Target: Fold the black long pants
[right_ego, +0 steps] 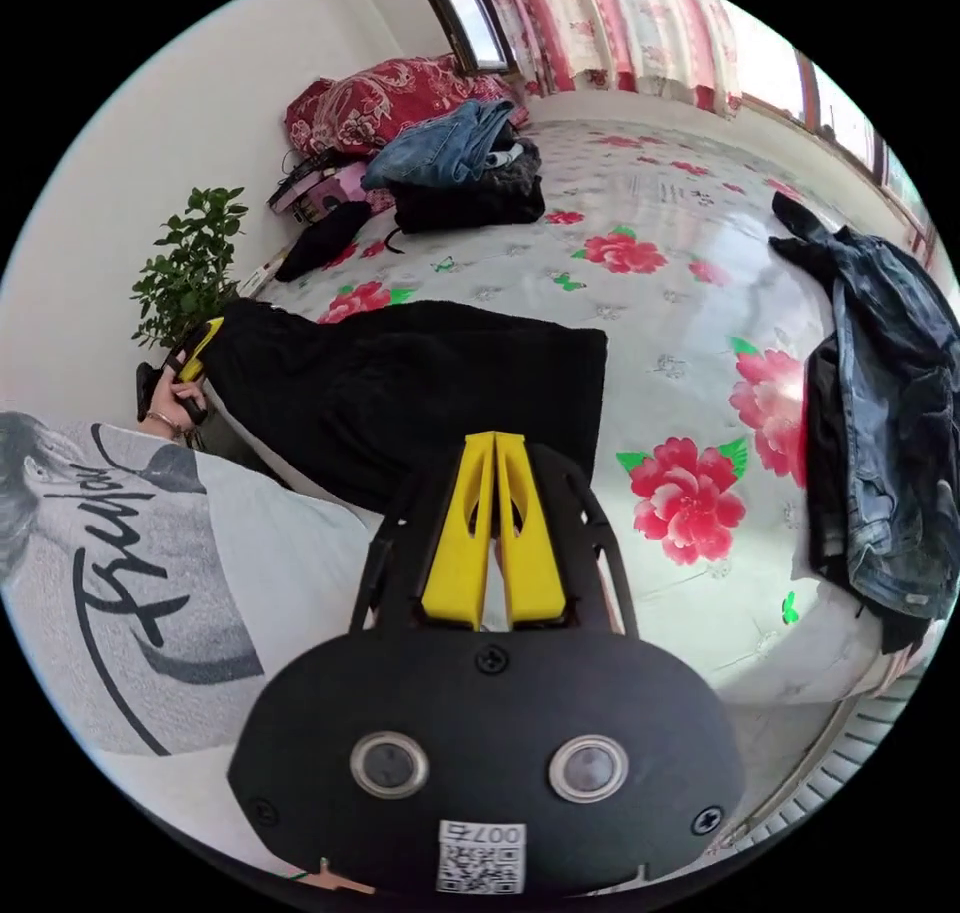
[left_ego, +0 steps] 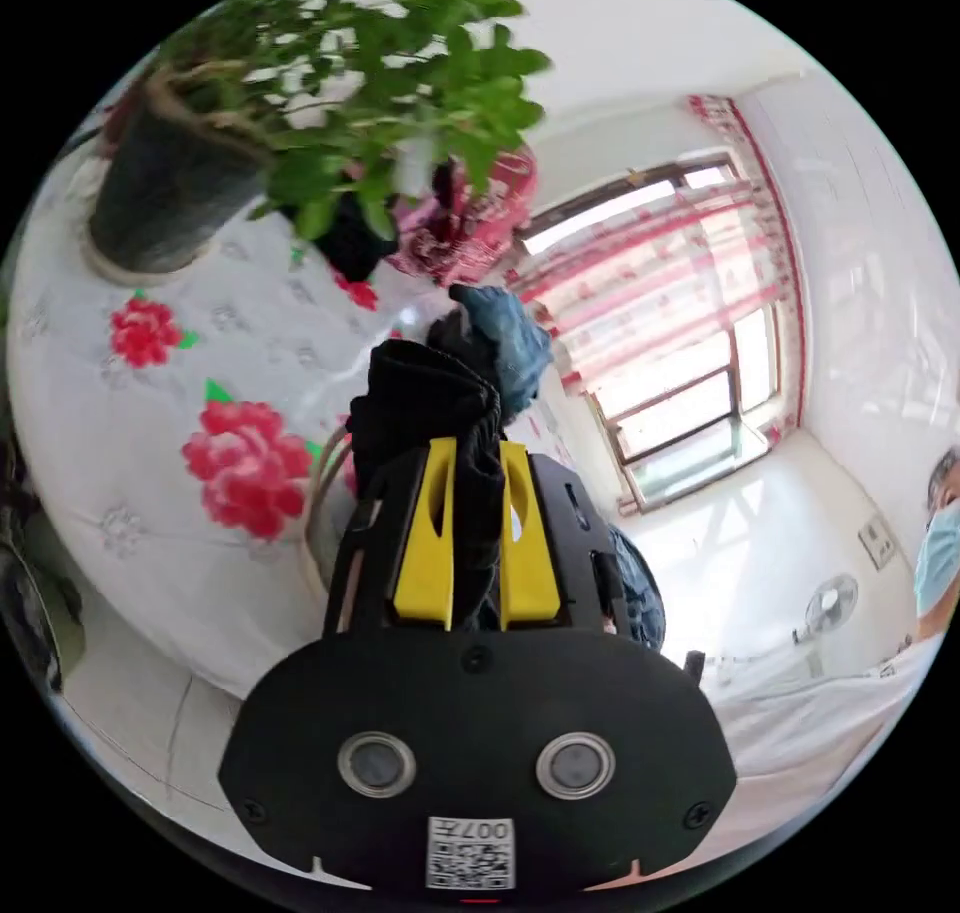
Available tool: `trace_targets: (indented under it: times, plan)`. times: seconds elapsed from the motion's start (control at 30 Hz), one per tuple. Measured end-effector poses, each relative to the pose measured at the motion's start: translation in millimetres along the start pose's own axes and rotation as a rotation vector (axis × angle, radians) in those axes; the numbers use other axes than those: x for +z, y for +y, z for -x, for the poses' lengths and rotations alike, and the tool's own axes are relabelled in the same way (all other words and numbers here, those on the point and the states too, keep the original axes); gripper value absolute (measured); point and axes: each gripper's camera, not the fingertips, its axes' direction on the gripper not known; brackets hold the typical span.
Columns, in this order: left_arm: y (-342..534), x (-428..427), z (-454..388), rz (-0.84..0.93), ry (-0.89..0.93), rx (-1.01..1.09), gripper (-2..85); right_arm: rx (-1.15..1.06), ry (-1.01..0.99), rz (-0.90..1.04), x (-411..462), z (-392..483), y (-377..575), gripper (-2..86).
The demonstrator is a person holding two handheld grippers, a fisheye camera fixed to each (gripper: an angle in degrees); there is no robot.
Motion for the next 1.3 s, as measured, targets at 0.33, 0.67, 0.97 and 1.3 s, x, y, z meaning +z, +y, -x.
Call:
trace_targets:
  times: [0.33,0.67,0.97,1.3]
  plan:
    - [178.8,254.0,-167.5,0.851,0.588,0.446,10.8,0.461,0.015,-0.140,-48.8,-146.8,24.2,0.5]
    - [135.0,243.1,21.4,0.701,0.065,0.286,12.5,0.632,-0.183,-0.035,-23.3,-245.1,38.8,6.8]
    - [158.9,297.8,122.8,0.795,-0.102,0.130,13.6,0.585,-0.246,0.181,22.5,-298.6,-14.5,6.1]
    - [196.6,433.4,151.0,0.978,0.008,-0.059,10.5,0.491,-0.202,0.138,21.5,-384.0,-140.1,5.2]
